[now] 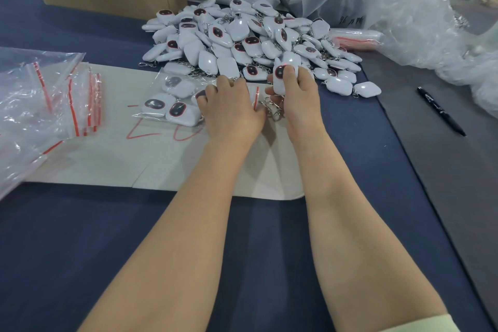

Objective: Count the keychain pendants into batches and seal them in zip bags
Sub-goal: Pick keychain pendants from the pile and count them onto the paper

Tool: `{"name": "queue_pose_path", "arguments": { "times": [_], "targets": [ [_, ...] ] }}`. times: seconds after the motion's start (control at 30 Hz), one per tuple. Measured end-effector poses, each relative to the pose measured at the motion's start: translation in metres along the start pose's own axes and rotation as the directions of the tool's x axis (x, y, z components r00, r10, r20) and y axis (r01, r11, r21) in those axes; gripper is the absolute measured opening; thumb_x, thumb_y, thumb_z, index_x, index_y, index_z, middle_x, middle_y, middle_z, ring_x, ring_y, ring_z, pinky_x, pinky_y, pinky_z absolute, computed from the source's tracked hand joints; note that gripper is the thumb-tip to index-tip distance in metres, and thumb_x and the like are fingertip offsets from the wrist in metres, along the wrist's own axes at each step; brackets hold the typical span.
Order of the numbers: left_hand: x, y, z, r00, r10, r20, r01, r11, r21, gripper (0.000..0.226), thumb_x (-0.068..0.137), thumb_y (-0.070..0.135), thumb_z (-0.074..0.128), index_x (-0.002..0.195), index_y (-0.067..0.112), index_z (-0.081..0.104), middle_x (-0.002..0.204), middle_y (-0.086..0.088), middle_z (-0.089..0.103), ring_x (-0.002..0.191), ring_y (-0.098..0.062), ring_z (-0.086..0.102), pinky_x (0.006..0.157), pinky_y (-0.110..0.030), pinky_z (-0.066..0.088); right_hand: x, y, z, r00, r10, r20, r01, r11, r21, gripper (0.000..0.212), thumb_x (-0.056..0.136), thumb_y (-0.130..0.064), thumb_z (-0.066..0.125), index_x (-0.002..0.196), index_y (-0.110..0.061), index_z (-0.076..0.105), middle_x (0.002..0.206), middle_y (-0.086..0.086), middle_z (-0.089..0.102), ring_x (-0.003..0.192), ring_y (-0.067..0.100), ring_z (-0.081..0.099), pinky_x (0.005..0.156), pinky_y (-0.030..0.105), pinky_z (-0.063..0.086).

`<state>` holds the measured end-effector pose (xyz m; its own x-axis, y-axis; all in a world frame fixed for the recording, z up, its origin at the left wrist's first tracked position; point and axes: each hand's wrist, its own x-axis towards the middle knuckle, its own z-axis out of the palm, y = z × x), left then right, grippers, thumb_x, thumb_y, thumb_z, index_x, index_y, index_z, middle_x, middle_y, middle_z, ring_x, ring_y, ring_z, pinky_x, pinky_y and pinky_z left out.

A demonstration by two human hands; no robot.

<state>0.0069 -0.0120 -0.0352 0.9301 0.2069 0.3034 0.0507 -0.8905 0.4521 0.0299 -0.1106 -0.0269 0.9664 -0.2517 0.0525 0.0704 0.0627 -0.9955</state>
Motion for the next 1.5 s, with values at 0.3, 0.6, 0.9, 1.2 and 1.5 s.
{"name": "queue_pose_path", "arguments": {
  "times": [0.3,0.6,0.9,1.2,1.5],
  "targets": [
    [0.001,0.001,-0.006,1.000,-0.012,-0.014,0.012,0.999,-0.030,0.034,0.086,0.034,0.053,0.108,0.009,0.058,0.116,-0.012,0.053,0.110,-0.034,0.049,0.091,-0.041,0.039,0.001,0.002,0.000,0.999,-0.019,0.027,0.018,0.999,0.037,0.015,0.097,-0.001,0.044,0.109,-0.005,0.053,0.093,0.001,0.064,0.074,0.009,0.060,0.069,0.018,0.053],
    [0.003,-0.001,-0.012,0.998,-0.064,-0.012,0.060,0.977,-0.205,0.019,0.090,0.019,0.049,0.102,0.007,0.058,0.107,-0.011,0.060,0.098,-0.032,0.056,0.077,-0.037,0.043,-0.004,-0.014,0.009,0.989,-0.116,0.097,0.114,0.993,0.021,0.013,0.091,-0.001,0.053,0.090,-0.013,0.057,0.081,-0.003,0.057,0.080,0.014,0.055,0.092,0.041,0.053],
    [0.010,-0.006,-0.019,0.951,-0.303,-0.060,0.212,0.780,-0.588,0.010,0.085,0.013,0.054,0.090,0.010,0.062,0.082,0.003,0.059,0.083,-0.016,0.055,0.068,-0.020,0.036,-0.019,-0.020,0.027,0.988,-0.149,0.046,0.156,0.933,-0.323,0.034,0.084,-0.017,0.069,0.103,-0.014,0.041,0.073,-0.002,0.053,0.066,0.015,0.049,0.066,0.026,0.039],
    [0.004,0.003,-0.021,0.955,-0.125,-0.268,-0.052,0.822,-0.567,0.008,0.085,0.013,0.054,0.089,0.009,0.059,0.097,-0.004,0.060,0.082,-0.022,0.057,0.071,-0.026,0.040,-0.022,-0.017,0.021,0.980,-0.047,0.191,0.131,0.880,-0.456,0.015,0.093,-0.020,0.060,0.099,-0.014,0.047,0.083,0.005,0.065,0.063,0.013,0.054,0.060,0.021,0.042],
    [0.002,0.006,-0.019,0.933,-0.002,-0.359,-0.184,0.856,-0.482,0.004,0.085,0.014,0.056,0.087,0.011,0.059,0.092,0.006,0.051,0.069,-0.011,0.047,0.061,-0.018,0.028,-0.023,-0.021,0.014,0.915,-0.009,0.403,0.211,0.862,-0.460,0.039,0.086,0.003,0.048,0.060,-0.026,0.054,0.042,-0.019,0.052,0.042,-0.006,0.044,0.045,0.009,0.033]
  ]
}}
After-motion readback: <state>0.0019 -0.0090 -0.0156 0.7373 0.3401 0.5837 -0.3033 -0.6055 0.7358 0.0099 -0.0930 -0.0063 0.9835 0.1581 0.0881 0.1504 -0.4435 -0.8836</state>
